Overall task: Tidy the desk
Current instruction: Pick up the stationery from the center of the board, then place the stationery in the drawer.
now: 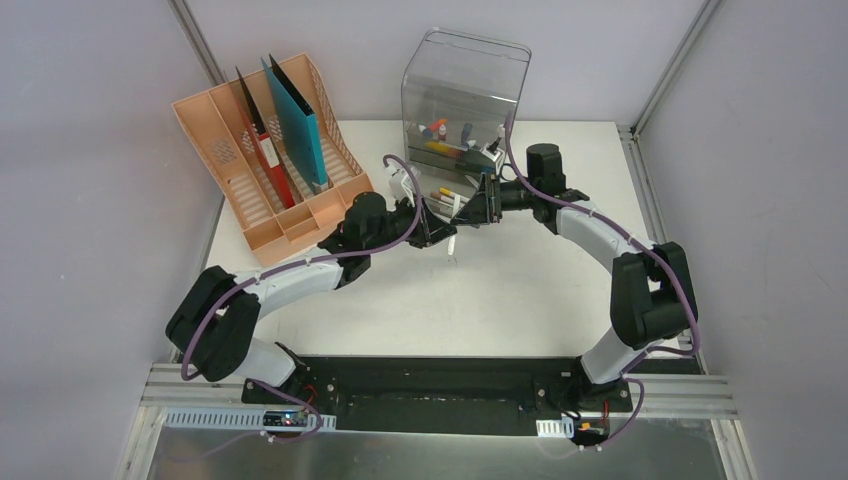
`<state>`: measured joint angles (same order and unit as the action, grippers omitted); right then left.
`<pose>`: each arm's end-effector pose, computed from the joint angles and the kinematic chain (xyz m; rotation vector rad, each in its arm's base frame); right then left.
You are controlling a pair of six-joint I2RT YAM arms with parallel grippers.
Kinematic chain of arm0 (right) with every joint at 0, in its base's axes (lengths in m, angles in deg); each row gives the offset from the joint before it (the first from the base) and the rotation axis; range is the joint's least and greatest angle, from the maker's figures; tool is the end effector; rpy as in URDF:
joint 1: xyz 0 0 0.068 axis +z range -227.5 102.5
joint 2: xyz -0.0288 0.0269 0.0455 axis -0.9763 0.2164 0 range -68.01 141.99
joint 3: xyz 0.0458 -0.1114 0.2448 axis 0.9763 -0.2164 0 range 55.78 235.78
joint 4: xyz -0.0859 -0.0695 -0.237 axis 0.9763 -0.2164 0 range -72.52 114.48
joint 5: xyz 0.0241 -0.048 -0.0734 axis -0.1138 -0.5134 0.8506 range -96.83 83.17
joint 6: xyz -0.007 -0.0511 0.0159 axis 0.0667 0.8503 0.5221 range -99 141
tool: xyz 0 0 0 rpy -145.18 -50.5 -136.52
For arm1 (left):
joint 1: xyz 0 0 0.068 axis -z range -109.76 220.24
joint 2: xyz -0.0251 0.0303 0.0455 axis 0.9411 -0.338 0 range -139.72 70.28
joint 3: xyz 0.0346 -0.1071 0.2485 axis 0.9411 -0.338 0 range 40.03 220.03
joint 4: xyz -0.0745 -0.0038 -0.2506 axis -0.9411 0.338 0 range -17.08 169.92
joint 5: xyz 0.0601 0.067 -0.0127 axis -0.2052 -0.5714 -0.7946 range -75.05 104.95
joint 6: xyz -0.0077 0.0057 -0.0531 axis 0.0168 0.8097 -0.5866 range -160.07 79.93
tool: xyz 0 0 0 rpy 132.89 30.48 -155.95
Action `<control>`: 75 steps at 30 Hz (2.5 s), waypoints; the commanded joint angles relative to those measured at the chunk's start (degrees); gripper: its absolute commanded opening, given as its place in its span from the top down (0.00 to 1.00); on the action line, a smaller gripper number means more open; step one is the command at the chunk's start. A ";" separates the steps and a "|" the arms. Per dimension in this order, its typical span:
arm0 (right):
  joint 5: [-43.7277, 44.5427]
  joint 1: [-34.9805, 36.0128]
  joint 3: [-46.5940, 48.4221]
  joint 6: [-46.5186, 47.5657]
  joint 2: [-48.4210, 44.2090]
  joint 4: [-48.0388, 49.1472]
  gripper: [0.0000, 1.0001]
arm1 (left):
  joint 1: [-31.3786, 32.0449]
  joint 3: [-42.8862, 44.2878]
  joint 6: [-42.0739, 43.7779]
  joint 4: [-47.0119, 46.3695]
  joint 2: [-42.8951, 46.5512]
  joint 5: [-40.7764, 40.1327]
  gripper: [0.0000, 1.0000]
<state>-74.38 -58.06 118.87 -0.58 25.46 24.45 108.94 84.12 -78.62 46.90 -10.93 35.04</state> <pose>0.3222 0.1487 0.2605 -0.7274 2.0113 1.6521 0.2395 -0.2075 0.2537 0.2823 1.9189 -1.2514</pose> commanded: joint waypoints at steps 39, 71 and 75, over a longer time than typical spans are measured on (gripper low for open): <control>5.26 0.55 4.05 19.47 -2.44 -14.07 1.00 | 1.47 2.80 13.22 15.45 9.37 -4.91 0.47; 47.55 9.89 52.53 62.23 14.37 -59.37 1.00 | 0.85 -15.54 21.47 32.11 37.15 -29.61 0.01; 54.68 12.53 55.99 62.66 19.10 -59.20 1.00 | 0.85 -15.73 21.32 32.15 37.73 -28.91 0.01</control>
<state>-29.74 -47.51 170.49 60.18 41.08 -32.75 109.95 68.54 -57.46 80.04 25.42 6.26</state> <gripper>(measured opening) 0.165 0.990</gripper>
